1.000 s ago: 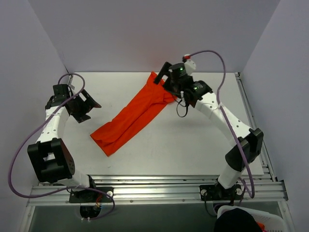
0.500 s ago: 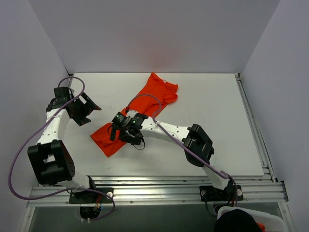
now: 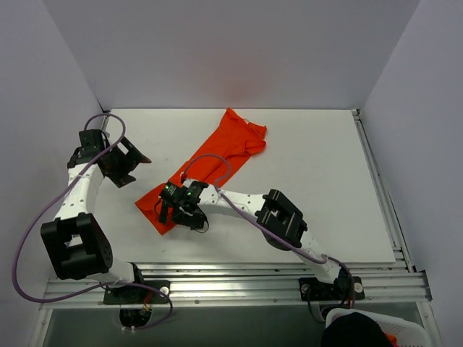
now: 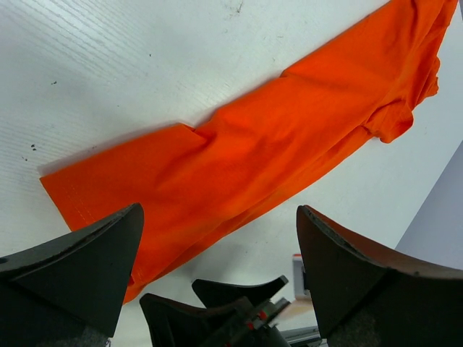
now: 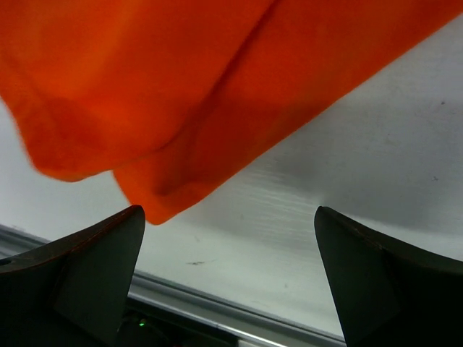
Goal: Fold and stack the t-shirts
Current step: Fold the tshirt
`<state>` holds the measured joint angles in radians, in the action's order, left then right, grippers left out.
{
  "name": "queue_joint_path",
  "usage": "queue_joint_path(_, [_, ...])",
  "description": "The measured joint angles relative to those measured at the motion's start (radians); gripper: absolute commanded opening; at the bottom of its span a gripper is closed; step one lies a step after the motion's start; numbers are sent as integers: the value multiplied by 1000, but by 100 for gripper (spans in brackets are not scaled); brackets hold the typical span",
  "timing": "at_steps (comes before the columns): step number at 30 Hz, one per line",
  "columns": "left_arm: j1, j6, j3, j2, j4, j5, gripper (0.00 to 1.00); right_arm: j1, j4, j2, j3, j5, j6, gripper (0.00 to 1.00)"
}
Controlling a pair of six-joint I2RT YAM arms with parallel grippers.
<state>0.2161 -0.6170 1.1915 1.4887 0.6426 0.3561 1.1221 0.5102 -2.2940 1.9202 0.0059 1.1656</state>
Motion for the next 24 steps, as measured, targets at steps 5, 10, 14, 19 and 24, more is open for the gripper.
queue_joint_path(5, [0, -1, -1, -10, 0, 0, 96, 11, -22, -14, -24, -6, 16, 99])
queue_joint_path(10, [0, -1, -12, -19, 1, 0, 96, 11, -26, -27, -10, -11, 19, 98])
queue_joint_path(14, [0, 0, -23, -24, 6, 0, 96, 11, -32, -56, 33, -14, 20, 96])
queue_joint_path(19, [0, 0, -24, -30, 6, 0, 96, 10, -51, -91, 81, -14, 21, 70])
queue_joint_path(24, [-10, 1, -30, -40, 12, -1, 96, 9, -93, -104, 56, -14, 34, 17])
